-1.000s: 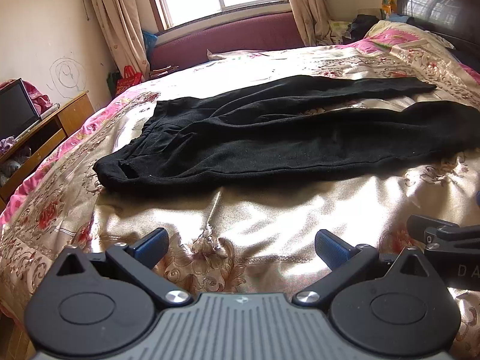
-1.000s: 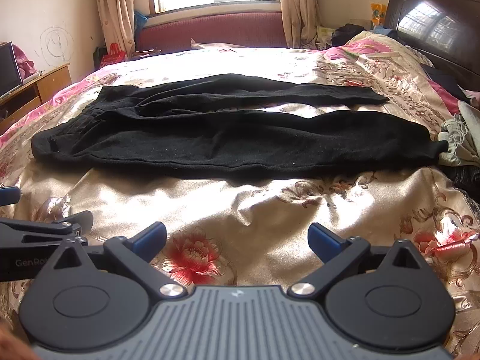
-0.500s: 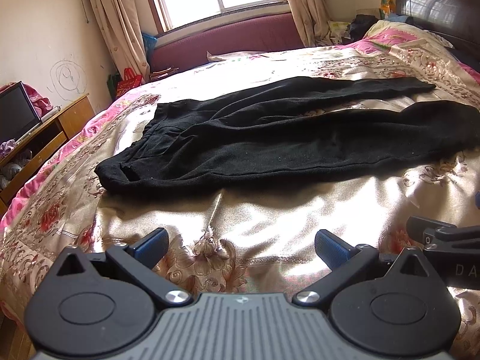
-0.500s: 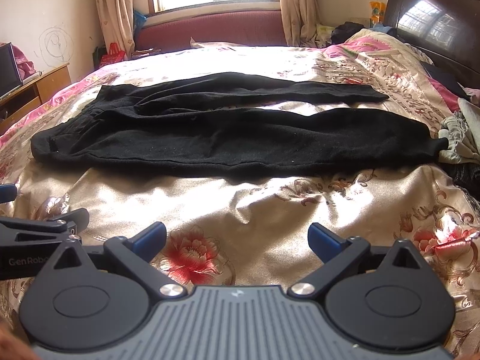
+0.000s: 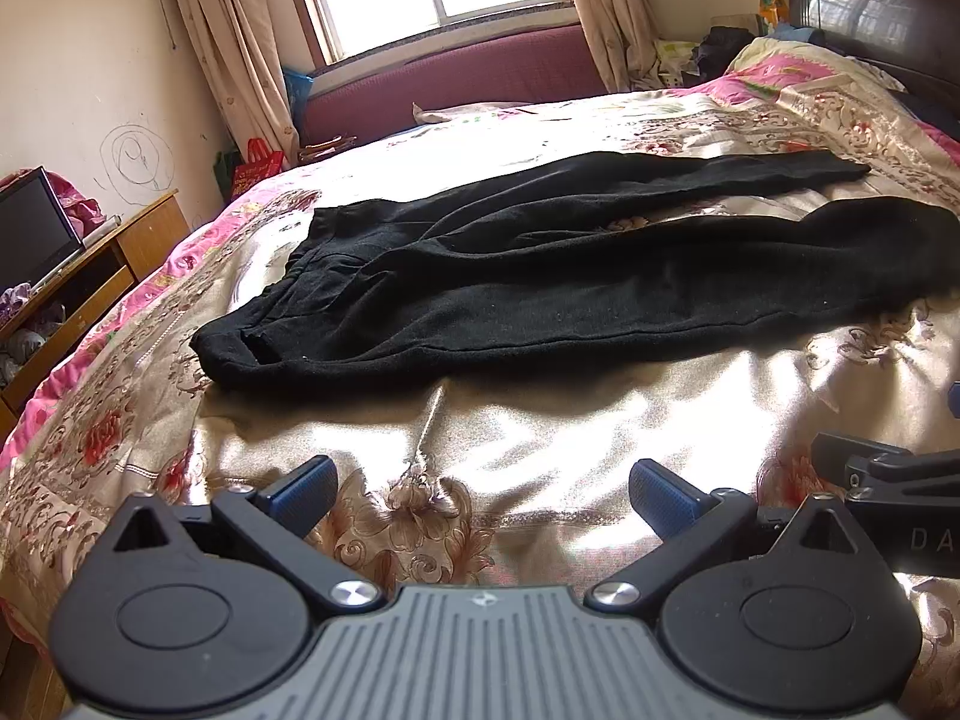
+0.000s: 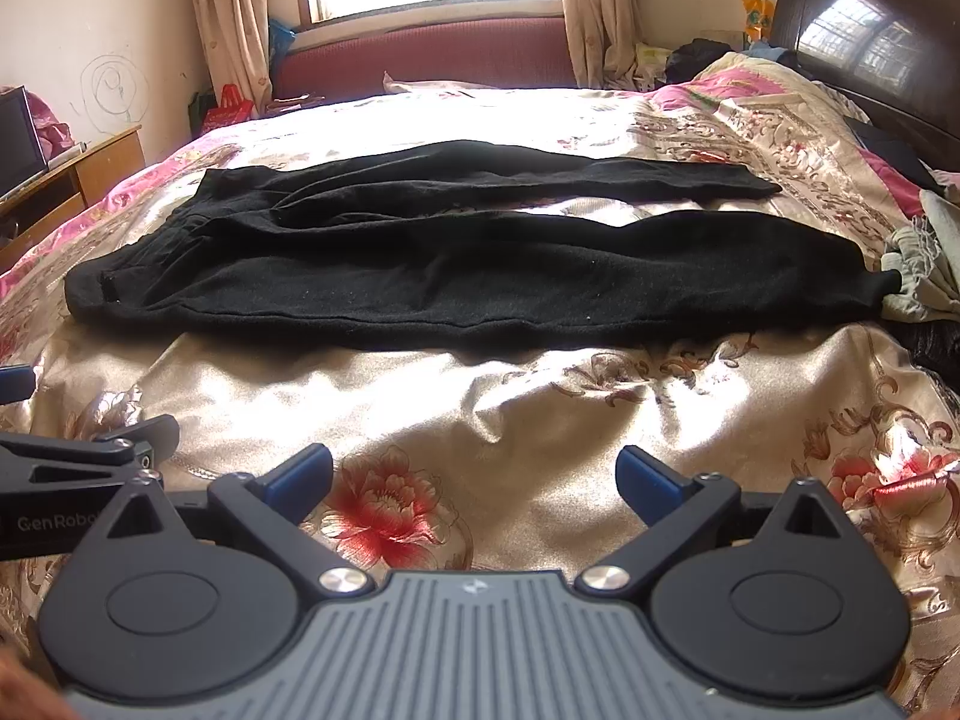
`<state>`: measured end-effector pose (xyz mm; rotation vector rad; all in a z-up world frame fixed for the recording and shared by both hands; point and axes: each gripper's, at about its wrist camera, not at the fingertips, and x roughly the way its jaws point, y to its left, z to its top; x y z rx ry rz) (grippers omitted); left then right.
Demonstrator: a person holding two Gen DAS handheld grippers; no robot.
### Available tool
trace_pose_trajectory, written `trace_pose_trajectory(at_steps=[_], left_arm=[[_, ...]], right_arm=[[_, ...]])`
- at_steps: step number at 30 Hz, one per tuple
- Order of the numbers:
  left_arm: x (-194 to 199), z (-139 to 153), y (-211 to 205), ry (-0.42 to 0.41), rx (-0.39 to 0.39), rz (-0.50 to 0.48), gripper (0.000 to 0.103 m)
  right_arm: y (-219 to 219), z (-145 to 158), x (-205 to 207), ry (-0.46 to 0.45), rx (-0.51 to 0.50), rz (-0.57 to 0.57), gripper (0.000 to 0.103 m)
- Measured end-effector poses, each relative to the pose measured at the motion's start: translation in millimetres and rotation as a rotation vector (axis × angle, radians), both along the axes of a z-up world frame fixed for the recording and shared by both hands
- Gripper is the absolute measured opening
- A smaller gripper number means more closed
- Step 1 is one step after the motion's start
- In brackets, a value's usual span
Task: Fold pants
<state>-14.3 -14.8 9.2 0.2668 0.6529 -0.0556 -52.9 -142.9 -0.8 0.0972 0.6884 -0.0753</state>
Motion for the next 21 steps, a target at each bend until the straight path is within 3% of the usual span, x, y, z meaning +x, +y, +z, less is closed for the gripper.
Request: trace_pose_trajectory(at_steps=[21], left_arm=[[-2.3, -1.9, 0.0, -0.003, 0.01, -0.002, 0.103]], right_arm=[[-1.2, -2.7, 0.9, 0.01, 0.007, 0.006, 0.1]])
